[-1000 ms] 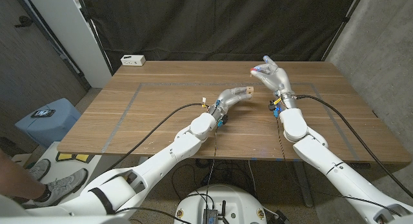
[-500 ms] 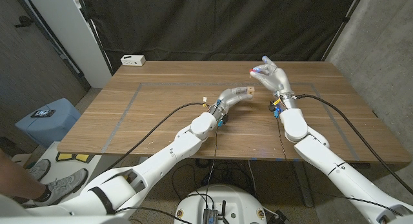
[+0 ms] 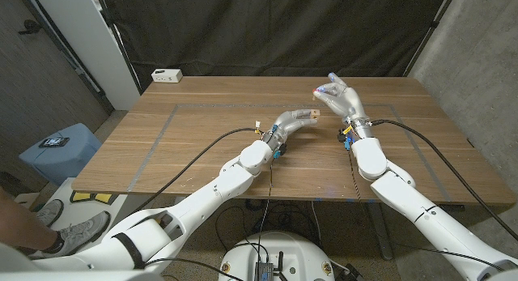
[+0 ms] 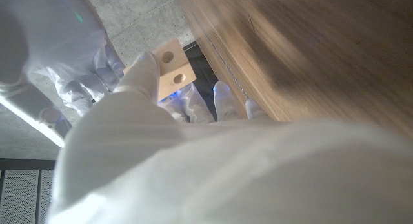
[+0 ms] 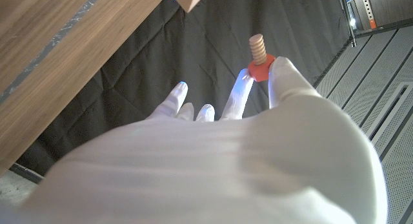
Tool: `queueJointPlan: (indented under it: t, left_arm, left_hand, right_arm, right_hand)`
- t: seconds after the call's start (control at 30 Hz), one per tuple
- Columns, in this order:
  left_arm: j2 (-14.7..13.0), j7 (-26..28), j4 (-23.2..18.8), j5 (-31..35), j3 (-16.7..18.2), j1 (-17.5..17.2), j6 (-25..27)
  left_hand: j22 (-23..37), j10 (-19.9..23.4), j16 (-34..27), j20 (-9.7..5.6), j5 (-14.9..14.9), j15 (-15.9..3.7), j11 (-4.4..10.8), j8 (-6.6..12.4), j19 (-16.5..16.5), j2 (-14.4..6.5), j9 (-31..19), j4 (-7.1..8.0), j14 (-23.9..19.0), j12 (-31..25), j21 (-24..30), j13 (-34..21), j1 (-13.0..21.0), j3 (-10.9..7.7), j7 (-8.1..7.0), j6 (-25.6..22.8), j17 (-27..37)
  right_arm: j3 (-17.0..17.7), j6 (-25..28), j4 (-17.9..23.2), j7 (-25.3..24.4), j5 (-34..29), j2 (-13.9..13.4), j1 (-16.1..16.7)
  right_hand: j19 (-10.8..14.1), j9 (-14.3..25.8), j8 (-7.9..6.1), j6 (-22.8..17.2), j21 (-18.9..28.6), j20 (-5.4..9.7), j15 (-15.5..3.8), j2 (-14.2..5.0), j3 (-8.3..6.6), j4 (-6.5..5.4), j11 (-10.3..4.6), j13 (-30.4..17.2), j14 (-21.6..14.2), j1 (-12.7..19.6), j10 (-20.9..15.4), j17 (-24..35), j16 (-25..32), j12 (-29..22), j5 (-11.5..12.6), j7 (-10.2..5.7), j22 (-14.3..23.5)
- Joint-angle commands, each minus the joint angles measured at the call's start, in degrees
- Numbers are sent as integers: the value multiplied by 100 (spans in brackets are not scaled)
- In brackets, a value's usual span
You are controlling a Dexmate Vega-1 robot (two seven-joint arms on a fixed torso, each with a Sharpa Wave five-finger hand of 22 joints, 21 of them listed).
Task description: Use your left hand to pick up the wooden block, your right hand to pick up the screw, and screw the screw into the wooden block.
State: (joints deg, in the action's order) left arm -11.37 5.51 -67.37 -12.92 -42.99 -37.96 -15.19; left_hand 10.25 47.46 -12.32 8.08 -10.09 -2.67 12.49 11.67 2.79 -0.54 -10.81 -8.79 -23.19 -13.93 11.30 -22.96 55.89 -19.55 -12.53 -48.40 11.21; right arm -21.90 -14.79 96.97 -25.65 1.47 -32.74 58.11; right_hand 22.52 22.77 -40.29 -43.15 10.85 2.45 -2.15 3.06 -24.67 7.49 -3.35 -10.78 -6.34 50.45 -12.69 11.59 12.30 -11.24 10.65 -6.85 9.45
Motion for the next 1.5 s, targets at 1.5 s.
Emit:
queueJointPlan:
  t: [1.5]
  left_arm:
    - [78, 13, 46, -165, 55, -28, 37]
  left_hand:
    - [13, 7, -2, 27, -9, -467, 18, 17, 17, -37, -18, -17, 29, 45, 19, -34, 96, -13, 0, 6, -2]
  right_arm:
    - [28, -19, -56, -101, -87, -21, 38]
  right_hand:
    - [-2, 111, -112, 262, -9, 15, 5, -190, 125, 62, 60, -20, -27, 54, 75, -24, -31, 38, 120, -97, 18]
